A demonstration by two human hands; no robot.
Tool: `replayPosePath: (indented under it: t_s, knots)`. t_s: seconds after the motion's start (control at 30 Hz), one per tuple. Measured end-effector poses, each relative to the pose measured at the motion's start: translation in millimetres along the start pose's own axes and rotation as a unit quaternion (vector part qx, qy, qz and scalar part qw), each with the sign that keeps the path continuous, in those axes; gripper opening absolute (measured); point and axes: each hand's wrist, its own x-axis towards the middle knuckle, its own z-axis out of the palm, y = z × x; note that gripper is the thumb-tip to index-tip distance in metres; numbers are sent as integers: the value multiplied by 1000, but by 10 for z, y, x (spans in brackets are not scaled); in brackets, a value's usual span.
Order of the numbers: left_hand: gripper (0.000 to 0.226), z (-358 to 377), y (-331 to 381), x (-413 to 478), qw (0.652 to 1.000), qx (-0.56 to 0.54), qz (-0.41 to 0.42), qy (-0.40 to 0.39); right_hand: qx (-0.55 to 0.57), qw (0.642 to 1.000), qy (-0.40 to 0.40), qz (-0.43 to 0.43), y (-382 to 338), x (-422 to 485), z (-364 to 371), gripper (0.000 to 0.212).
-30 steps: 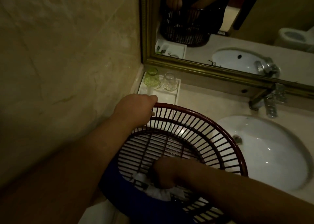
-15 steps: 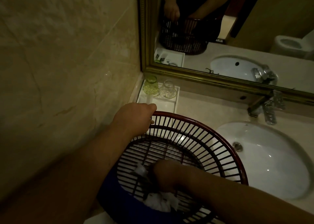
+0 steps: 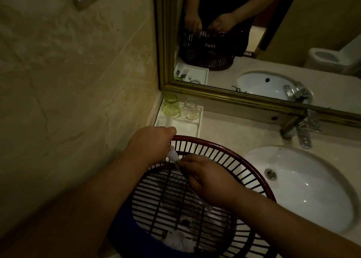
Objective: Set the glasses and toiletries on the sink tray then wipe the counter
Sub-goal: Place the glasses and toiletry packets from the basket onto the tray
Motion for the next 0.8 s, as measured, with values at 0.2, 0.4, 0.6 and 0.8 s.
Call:
replayPosePath:
  t_s: [0.2,0.4,0.6,0.8]
  knots:
    - [26,-35,5,-2,1000,6,8,-9,-6,999,33,18,39,-81,-182,45]
    - [28,-43,22,-10,999,-32,-18,-8,48,993,99,41,-48,-84,-239,51]
    - [31,-33,9,9,1000,-4,-1,-8,123,976,167,69,-103,160,-374,48]
    - [27,-16,5,13,1000,-4,-7,-17,211,946,225,98,-113,562,-755,45]
